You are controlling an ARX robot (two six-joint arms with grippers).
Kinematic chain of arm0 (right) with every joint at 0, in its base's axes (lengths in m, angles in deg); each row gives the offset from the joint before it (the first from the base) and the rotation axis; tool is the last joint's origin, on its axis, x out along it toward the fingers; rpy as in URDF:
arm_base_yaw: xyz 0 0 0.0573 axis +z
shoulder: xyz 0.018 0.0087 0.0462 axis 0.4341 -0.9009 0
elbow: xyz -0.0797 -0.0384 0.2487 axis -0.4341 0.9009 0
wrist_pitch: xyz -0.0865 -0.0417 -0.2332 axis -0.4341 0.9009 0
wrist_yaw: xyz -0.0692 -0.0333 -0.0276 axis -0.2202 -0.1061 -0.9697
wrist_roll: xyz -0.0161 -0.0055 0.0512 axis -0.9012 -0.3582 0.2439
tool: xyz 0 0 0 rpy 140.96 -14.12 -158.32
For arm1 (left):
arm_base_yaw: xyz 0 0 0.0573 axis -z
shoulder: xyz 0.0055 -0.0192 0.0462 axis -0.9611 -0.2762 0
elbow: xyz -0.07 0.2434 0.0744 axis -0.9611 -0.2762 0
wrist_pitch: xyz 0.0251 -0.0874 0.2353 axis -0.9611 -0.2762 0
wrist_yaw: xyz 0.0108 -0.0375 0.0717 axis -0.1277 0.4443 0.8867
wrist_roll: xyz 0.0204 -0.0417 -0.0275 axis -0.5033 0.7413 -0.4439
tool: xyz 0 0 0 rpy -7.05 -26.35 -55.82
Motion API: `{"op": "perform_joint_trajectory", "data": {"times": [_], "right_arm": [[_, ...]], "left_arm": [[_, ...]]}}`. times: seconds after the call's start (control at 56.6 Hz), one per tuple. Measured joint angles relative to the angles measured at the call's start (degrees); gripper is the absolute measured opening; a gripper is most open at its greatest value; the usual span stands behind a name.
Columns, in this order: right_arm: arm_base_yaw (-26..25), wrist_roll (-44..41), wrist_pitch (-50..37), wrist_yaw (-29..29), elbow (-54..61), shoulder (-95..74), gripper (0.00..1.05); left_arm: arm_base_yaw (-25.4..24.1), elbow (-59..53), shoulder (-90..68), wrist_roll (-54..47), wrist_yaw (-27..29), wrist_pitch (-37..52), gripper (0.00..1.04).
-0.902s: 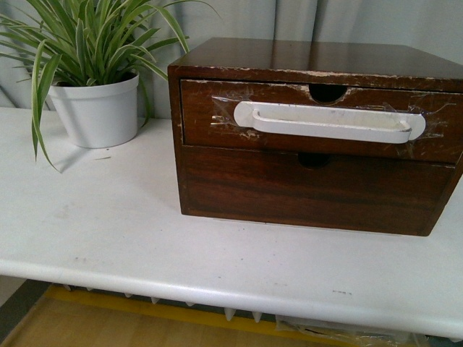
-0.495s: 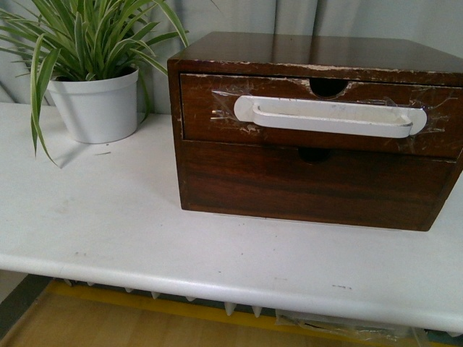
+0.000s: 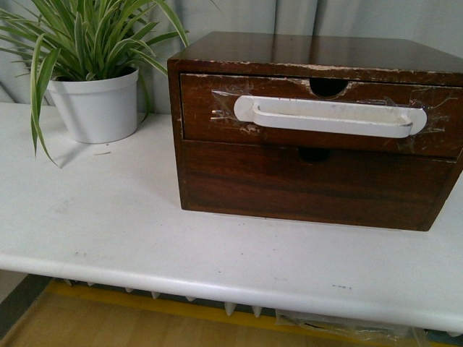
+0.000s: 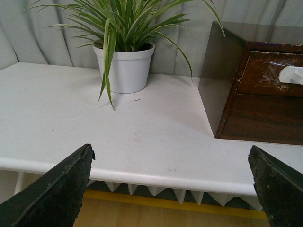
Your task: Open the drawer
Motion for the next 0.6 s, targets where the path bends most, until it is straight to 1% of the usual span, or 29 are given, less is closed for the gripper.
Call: {"op": "perform_joint_trajectory", "data": {"times": [0.177,0.194,0.212,0.247,0.265,0.318,0.371,0.46,0.566,0.601], "right_arm": [[0.0,0.0,0.0,-0.02,0.0,0.0,0.96],[0.11,0.42,0.94,-0.31,-0.22,-0.44,0.96],[0.55,1.2,4.48,-0.44,-1.49,-1.66,0.96],[1.31,1.57,9.42,-0.46,-3.8,-5.07,0.96],[1.51,1.57,10.4,-0.26,-4.52,-6.45,0.96],[1.92,0.46,11.52,2.16,-6.97,-11.3,0.96],[1.4,-2.29,10.86,5.4,-10.05,-16.66,0.96],[0.44,-7.98,9.03,8.52,-15.1,-25.88,0.96],[0.31,-13.4,7.76,10.21,-19.98,-34.93,0.96],[0.33,-16.74,7.54,10.88,-22.6,-39.17,0.96]], "left_arm": [[0.0,0.0,0.0,0.0,-0.02,0.0,0.99],[0.0,0.0,0.0,0.0,0.0,-0.02,0.99],[0.44,0.59,-0.85,1.03,1.29,-1.92,0.99],[1.9,3.28,-4.66,4.35,4.37,-8.28,0.99],[2.6,4.09,-6.45,5.2,5.09,-9.68,0.99],[5.46,5.88,-12.61,5.51,5.33,-9.03,0.99],[7.67,8.35,-19.45,2.75,2.91,-4.79,0.99],[9.97,13.29,-30.8,-3.72,-2.47,-0.11,0.99],[12.7,18.27,-41.64,-11.8,-7.54,0.39,0.99],[14.47,21.18,-46.56,-15.69,-10.97,-1.68,0.99]]}}
